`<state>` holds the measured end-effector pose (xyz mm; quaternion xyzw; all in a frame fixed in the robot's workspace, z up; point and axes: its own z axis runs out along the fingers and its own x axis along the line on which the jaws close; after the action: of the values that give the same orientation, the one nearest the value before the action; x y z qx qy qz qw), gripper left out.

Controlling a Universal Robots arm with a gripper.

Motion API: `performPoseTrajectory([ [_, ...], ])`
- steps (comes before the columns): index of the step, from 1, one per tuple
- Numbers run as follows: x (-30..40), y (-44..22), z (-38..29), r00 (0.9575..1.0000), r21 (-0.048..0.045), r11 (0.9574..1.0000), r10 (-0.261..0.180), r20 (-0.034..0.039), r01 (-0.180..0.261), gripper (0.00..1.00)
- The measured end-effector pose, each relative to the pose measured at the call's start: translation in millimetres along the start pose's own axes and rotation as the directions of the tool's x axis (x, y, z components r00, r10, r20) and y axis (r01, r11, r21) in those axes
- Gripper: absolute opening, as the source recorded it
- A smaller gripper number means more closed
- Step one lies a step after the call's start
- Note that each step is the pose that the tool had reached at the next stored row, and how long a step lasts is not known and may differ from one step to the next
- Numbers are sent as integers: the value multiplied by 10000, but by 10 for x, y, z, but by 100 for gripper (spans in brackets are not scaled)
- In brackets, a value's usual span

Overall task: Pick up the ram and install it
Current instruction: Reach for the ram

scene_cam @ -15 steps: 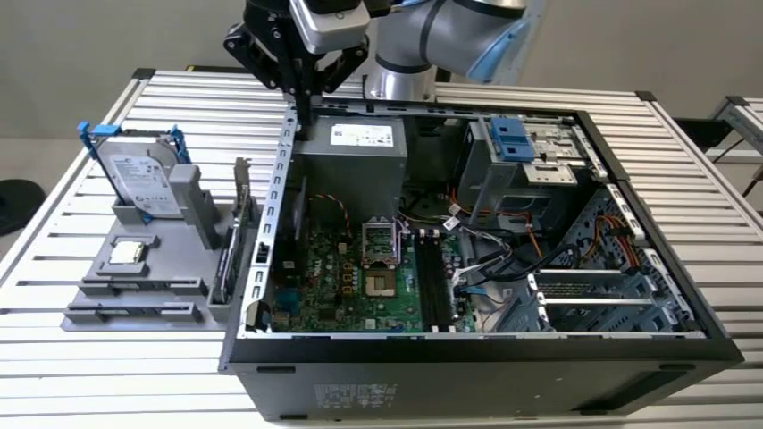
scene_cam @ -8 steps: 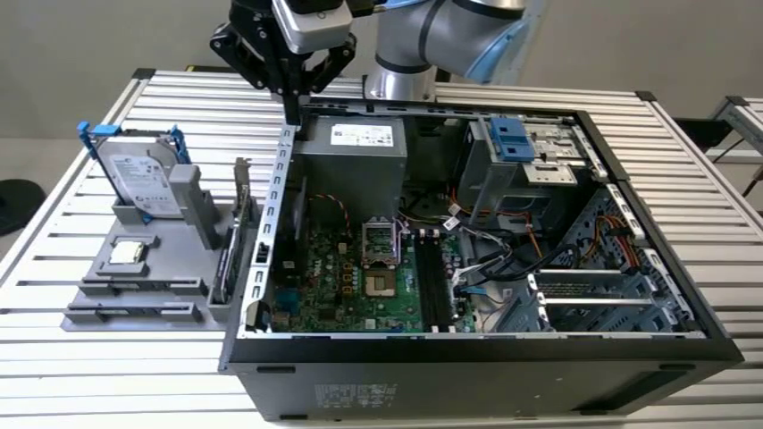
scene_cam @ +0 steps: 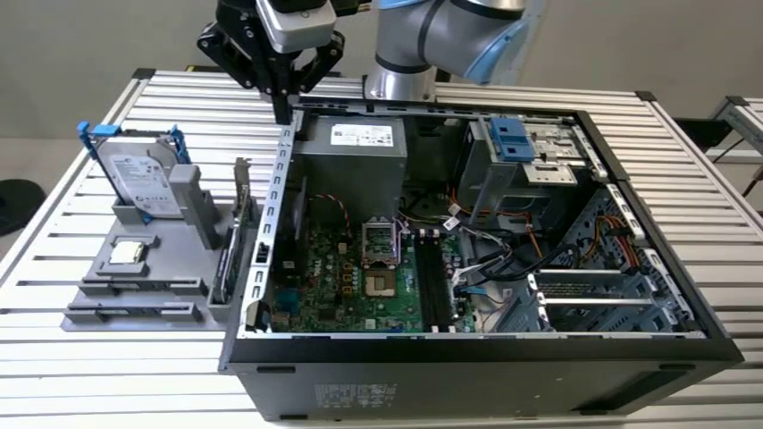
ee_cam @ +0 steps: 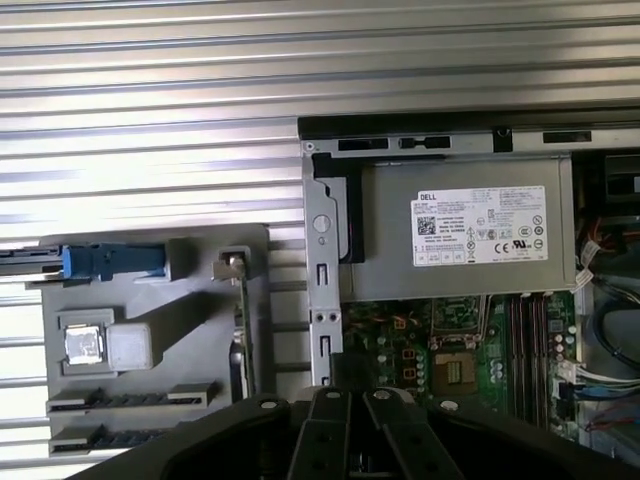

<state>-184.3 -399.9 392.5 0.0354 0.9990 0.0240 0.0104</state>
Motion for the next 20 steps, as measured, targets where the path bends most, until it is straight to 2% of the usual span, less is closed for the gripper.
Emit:
performPoseTrajectory([
  [9,116,-9,-3,10000,0,10000,-1,0,1,0],
  [20,222,-17,-5,10000,0,10000,0,-1,0,0],
])
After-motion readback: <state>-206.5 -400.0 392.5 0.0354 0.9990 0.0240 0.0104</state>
